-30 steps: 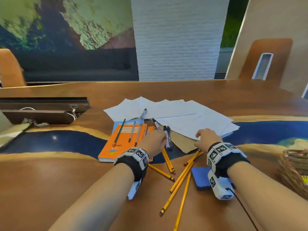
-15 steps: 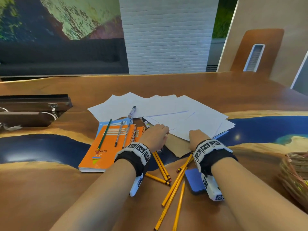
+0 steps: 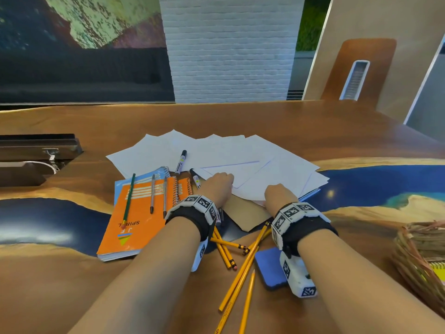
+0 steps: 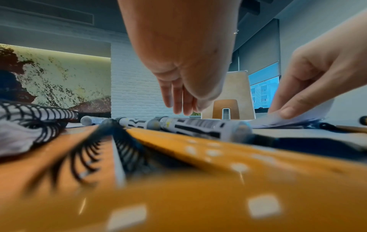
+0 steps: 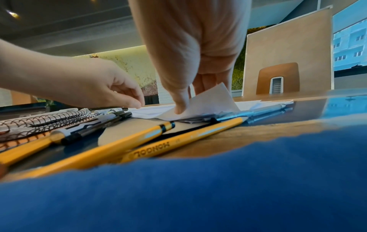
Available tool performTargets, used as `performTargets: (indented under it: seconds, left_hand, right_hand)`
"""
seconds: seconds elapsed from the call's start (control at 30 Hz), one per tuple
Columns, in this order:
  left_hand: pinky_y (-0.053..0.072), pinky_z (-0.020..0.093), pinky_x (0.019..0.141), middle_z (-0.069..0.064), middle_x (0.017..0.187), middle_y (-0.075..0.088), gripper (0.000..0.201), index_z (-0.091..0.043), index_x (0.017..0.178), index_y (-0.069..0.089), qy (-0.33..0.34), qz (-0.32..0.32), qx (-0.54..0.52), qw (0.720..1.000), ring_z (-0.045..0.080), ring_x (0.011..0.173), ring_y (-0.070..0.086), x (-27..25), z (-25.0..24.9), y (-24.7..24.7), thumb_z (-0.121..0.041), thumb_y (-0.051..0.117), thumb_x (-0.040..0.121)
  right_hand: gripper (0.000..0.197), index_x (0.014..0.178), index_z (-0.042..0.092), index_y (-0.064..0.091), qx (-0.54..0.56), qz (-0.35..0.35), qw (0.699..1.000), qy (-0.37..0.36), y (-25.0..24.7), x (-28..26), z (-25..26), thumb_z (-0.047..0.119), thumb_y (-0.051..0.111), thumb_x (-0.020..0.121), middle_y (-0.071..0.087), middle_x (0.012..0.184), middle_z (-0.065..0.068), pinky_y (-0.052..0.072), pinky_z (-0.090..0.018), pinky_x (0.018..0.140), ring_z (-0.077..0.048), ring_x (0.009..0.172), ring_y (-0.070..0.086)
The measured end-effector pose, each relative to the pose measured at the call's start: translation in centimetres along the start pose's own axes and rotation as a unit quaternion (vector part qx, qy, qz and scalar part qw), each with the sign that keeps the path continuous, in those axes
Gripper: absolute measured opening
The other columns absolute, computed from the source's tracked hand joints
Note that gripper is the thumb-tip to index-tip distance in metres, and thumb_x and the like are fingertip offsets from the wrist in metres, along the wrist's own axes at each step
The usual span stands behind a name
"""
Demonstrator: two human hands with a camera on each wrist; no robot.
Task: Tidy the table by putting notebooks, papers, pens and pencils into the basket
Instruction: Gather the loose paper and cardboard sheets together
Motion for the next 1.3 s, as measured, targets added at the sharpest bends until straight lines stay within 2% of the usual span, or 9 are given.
performTargets:
  seconds: [0.2, 0.4, 0.73, 0.8, 0.9, 0.97, 1.07, 1.23, 1.3]
  left_hand:
    - [0.042, 0.034, 0.084, 0.016, 0.117, 0.057, 0.018, -0.004, 0.105, 0.054, 0.004, 0.052, 0.011, 0.999, 0.029, 0.107, 0.054, 1.9, 0.2, 0.9, -0.009, 0.039, 0.097]
    - [0.039, 0.036, 0.094, 0.019, 0.126, 0.051, 0.030, 0.004, 0.118, 0.053, 0.004, 0.092, 0.036, 0.995, 0.033, 0.117, 0.049, 3.0, -0.6, 0.2, -0.013, 0.038, 0.099]
    - [0.046, 0.033, 0.093, 0.019, 0.123, 0.055, 0.030, 0.002, 0.121, 0.054, 0.039, 0.101, 0.141, 0.984, 0.031, 0.113, 0.056, 3.4, -2.2, 0.3, 0.002, 0.039, 0.095]
    - [0.042, 0.034, 0.095, 0.018, 0.126, 0.051, 0.029, 0.001, 0.122, 0.049, 0.028, 0.089, 0.109, 0.990, 0.031, 0.117, 0.052, 3.4, -2.2, 0.3, 0.000, 0.037, 0.096]
    - [0.040, 0.038, 0.087, 0.019, 0.119, 0.051, 0.025, 0.001, 0.118, 0.045, 0.006, 0.039, 0.028, 0.999, 0.035, 0.110, 0.051, 2.8, -2.6, -0.5, -0.002, 0.031, 0.097]
    - [0.038, 0.042, 0.075, 0.018, 0.100, 0.055, 0.019, 0.000, 0.109, 0.044, 0.018, -0.003, -0.018, 1.000, 0.038, 0.092, 0.052, 2.4, -3.1, -0.9, -0.002, 0.030, 0.096]
    - [0.025, 0.039, 0.058, 0.006, 0.065, 0.039, 0.010, -0.007, 0.091, 0.036, 0.060, -0.062, -0.083, 0.993, 0.029, 0.057, 0.035, 1.5, -3.7, -1.2, -0.001, 0.031, 0.097]
    - [0.028, 0.034, 0.060, 0.022, 0.084, 0.056, 0.010, 0.002, 0.106, 0.042, 0.130, -0.095, -0.143, 0.977, 0.030, 0.067, 0.043, 0.0, -4.8, -2.0, -0.003, 0.037, 0.098]
    - [0.029, 0.030, 0.061, 0.022, 0.096, 0.060, 0.016, 0.003, 0.112, 0.043, 0.148, -0.087, -0.153, 0.973, 0.034, 0.078, 0.053, -0.5, -5.5, -2.3, -0.005, 0.039, 0.098]
  right_hand:
    - [0.031, 0.122, -0.003, 0.052, 0.006, -0.015, 1.000, -0.007, -0.2, -0.6, 0.1, 0.001, 0.033, 0.098, 0.054, 0.126, -0.018, 0.044, -0.031, 0.095, -0.030, 0.116, 0.054]
    - [0.030, 0.119, 0.000, 0.054, -0.008, -0.048, 0.999, -0.008, -0.6, -1.0, 0.1, 0.001, 0.036, 0.096, 0.056, 0.123, -0.016, 0.046, -0.032, 0.090, -0.030, 0.113, 0.056]
    - [0.027, 0.114, 0.005, 0.058, -0.028, -0.076, 0.997, -0.005, -0.7, -1.2, 0.2, 0.002, 0.040, 0.095, 0.061, 0.116, -0.012, 0.044, -0.032, 0.084, -0.030, 0.107, 0.059]
    - [0.026, 0.113, 0.005, 0.059, -0.025, -0.082, 0.996, -0.007, -0.7, -1.2, 0.2, 0.002, 0.041, 0.094, 0.061, 0.115, -0.012, 0.044, -0.033, 0.084, -0.030, 0.106, 0.059]
    - [0.025, 0.112, 0.007, 0.058, -0.021, -0.102, 0.995, -0.005, -0.7, -1.1, 0.1, 0.003, 0.042, 0.094, 0.061, 0.115, -0.011, 0.041, -0.034, 0.089, -0.030, 0.109, 0.057]
    - [0.025, 0.114, 0.010, 0.054, -0.019, -0.121, 0.992, -0.012, -0.8, -1.0, 0.2, 0.004, 0.041, 0.094, 0.060, 0.115, -0.009, 0.038, -0.036, 0.093, -0.028, 0.113, 0.053]
    - [0.035, 0.128, 0.013, 0.038, 0.006, -0.161, 0.987, -0.016, -1.2, -1.0, 0.5, 0.005, 0.038, 0.094, 0.059, 0.117, -0.007, 0.035, -0.038, 0.094, -0.027, 0.116, 0.049]
    - [0.054, 0.142, 0.011, 0.017, 0.055, -0.230, 0.972, -0.010, -1.9, -1.3, 0.5, 0.001, 0.037, 0.093, 0.061, 0.112, -0.007, 0.037, -0.036, 0.089, -0.028, 0.111, 0.051]
    - [0.048, 0.140, 0.013, 0.025, 0.046, -0.227, 0.973, -0.014, -2.0, -1.5, 0.5, 0.003, 0.037, 0.095, 0.058, 0.118, -0.007, 0.036, -0.037, 0.093, -0.027, 0.115, 0.048]
Point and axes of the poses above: each hand's wrist, its own x-axis towards the middle knuckle, its own y-axis out of the palm, z = x × y, the point moved 2 cm from there along x, towards the middle knuckle
